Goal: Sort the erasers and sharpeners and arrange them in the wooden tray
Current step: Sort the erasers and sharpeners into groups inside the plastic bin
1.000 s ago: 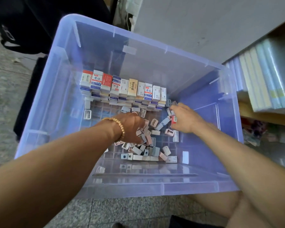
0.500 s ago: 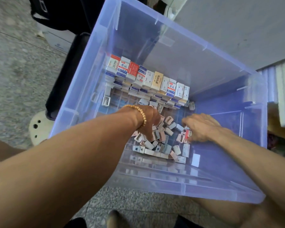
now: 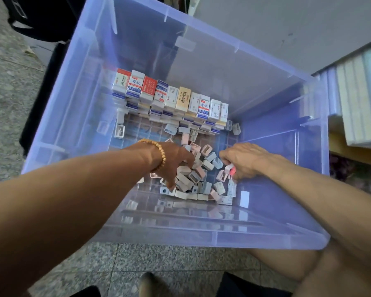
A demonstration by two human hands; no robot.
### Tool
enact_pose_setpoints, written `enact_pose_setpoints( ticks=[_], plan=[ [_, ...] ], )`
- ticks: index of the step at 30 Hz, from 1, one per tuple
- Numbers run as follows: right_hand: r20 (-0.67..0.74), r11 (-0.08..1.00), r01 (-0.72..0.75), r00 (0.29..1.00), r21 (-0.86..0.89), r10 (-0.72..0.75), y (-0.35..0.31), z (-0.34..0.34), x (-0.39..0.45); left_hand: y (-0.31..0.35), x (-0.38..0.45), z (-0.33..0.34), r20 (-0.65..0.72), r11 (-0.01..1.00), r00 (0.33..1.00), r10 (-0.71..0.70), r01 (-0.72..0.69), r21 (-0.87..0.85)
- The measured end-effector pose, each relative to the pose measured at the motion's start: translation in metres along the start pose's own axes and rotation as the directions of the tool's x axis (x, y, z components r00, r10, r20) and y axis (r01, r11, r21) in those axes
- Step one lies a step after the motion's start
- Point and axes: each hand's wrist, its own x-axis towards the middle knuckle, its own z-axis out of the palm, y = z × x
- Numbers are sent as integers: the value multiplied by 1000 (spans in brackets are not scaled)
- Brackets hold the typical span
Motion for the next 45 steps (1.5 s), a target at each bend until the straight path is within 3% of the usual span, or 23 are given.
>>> enact_pose_setpoints(
  ticks=[9, 13, 16, 19, 22, 26, 29, 32, 34, 37, 41, 45],
  plan=[
    [-113, 917, -35, 990, 398, 87, -3, -3, -10, -4, 4, 9, -12, 1000, 1000, 8, -8, 1],
    [-313, 790, 58, 934, 610, 173, -16, 2, -31, -2, 3, 10, -26, 1000, 1000, 14, -14, -11],
    [-378, 697, 125, 899, 706, 221, -21, 5, -45, -1, -1, 12, -9, 999, 1000, 9, -9, 34],
    [-451, 586, 216, 844, 781, 290, -20, -6, -57, -4, -7, 17, 28, 982, 1000, -1, -4, 187],
    [-494, 536, 275, 807, 798, 323, -17, -18, -64, -13, -14, 12, 11, 933, 1000, -23, 18, 358],
    [-538, 513, 328, 772, 793, 339, -9, -30, -69, -13, -20, -1, -22, 954, 997, -72, 76, 291],
    [-558, 510, 354, 761, 784, 331, 0, -36, -75, 1, -10, 6, -141, 916, 983, 117, -52, 398],
    [-549, 527, 341, 777, 778, 308, 9, -32, -80, 17, 9, 20, -124, 764, 921, 368, -224, 604],
    [-534, 520, 324, 781, 790, 324, 14, -28, -81, 22, 18, 23, -42, 681, 904, 426, -290, 672],
    [-524, 506, 313, 775, 804, 354, 19, -27, -79, 16, 15, 18, 7, 633, 895, 446, -321, 705],
    [-539, 488, 332, 752, 807, 379, 23, -32, -80, -8, -3, 15, -2, 662, 918, 397, -285, 694],
    [-564, 487, 357, 726, 797, 392, 24, -38, -82, -19, -15, 10, -164, 831, 938, 306, -179, 527]
  ],
)
